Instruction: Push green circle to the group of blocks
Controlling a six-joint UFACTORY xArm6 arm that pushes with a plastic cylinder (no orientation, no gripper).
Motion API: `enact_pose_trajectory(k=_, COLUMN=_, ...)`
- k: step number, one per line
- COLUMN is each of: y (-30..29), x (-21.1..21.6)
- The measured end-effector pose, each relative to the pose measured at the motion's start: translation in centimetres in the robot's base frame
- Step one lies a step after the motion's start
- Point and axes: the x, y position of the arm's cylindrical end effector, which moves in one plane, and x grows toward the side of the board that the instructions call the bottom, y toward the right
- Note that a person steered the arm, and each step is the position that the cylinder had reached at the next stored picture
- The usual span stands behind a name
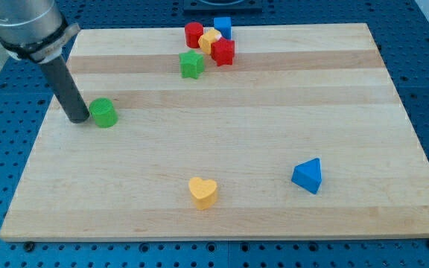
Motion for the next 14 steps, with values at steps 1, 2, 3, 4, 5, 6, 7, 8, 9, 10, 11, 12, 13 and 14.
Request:
enact_pose_trajectory(k=1, y=-1.5, x=-2.2)
enact_pose_trajectory(k=2, y=-3.1, x=-4.6)
enact_pose_trajectory(k=3, y=-4.5, x=-4.9)
enact_pose_trajectory(k=4, y=-4.9, x=-4.5)
enact_pose_trajectory(k=5, y=-5.1, x=-1.8)
enact_pose_trajectory(k=6, y=-4.2, x=4.0)
enact_pose_trajectory(k=7, y=2.7, x=0.9)
enact_pose_trajectory(k=8, y=5.4, x=-2.1)
enact_pose_trajectory(k=9, y=7.1, x=-2.4)
enact_pose_trajectory(k=10, y=7.6, x=-1.0)
enact_pose_trajectory(k=11, y=11.0, x=-1.0)
enact_pose_trajectory(k=12, y=15.0, x=-1.1)
enact_pose_trajectory(k=13, y=17.4, x=-1.1)
enact_pose_trajectory(k=14, y=19.7, x=-2.1)
